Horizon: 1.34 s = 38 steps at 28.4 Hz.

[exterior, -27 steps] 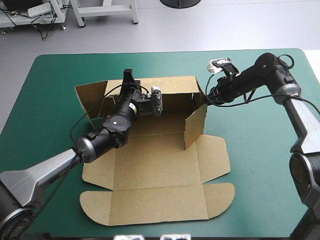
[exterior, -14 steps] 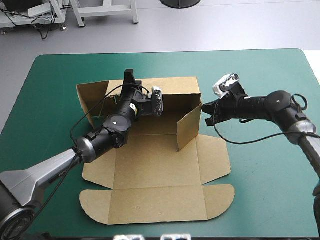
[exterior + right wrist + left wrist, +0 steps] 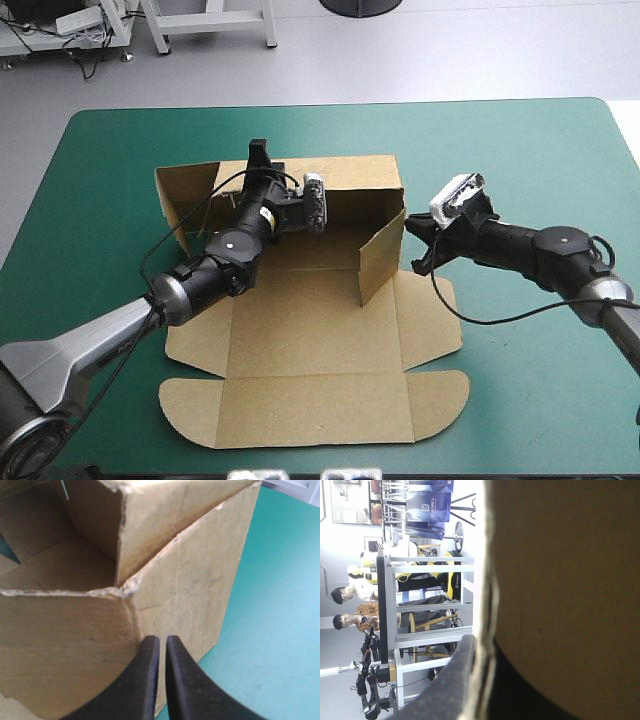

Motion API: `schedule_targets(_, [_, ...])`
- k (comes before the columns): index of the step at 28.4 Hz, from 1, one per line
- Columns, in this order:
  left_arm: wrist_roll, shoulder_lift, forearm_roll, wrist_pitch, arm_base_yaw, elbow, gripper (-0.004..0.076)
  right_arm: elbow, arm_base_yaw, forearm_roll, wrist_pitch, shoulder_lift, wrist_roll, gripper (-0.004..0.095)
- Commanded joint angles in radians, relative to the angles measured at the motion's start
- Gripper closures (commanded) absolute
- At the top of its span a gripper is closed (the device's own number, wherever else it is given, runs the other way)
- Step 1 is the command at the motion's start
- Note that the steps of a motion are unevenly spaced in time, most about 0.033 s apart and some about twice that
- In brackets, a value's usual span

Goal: Fold the box

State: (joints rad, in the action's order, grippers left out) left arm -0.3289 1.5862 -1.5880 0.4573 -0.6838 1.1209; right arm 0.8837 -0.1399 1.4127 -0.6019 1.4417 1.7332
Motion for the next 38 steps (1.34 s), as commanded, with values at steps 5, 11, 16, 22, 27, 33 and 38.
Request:
schedule_targets(5, [-0.018, -0.04, -0.008, 0.001, -0.005, 0.029, 0.0732, 0.022, -0.003, -0.027, -0.067, -0.04, -0.02, 0.0422])
schedule_targets(11, [-0.018, -0.04, 0.017, -0.014, -0.005, 0.029, 0.0732, 0.022, -0.003, -0.031, -0.089, -0.04, -0.013, 0.0383])
schedule_targets(16, [-0.002, -0.04, 0.064, -0.016, -0.015, 0.029, 0.0732, 0.022, -0.019, 0.034, -0.07, -0.038, 0.037, 0.0352])
schedule_targets(22, [0.012, -0.037, 0.072, 0.015, -0.069, 0.029, 0.0709, 0.032, -0.093, 0.049, 0.027, -0.038, 0.03, 0.034])
schedule_targets(27, [0.01, -0.024, 0.085, 0.106, -0.084, 0.029, 0.0709, 0.052, -0.135, 0.057, 0.112, -0.038, -0.013, 0.0319])
schedule_targets(33, [0.01, -0.011, 0.119, 0.128, -0.084, 0.029, 0.0709, 0.063, -0.137, 0.087, 0.154, -0.038, -0.035, 0.0313])
schedule_targets(38, [0.01, -0.011, 0.251, 0.128, -0.084, 0.054, 0.0709, 0.069, -0.144, 0.11, 0.229, -0.038, -0.042, 0.0313])
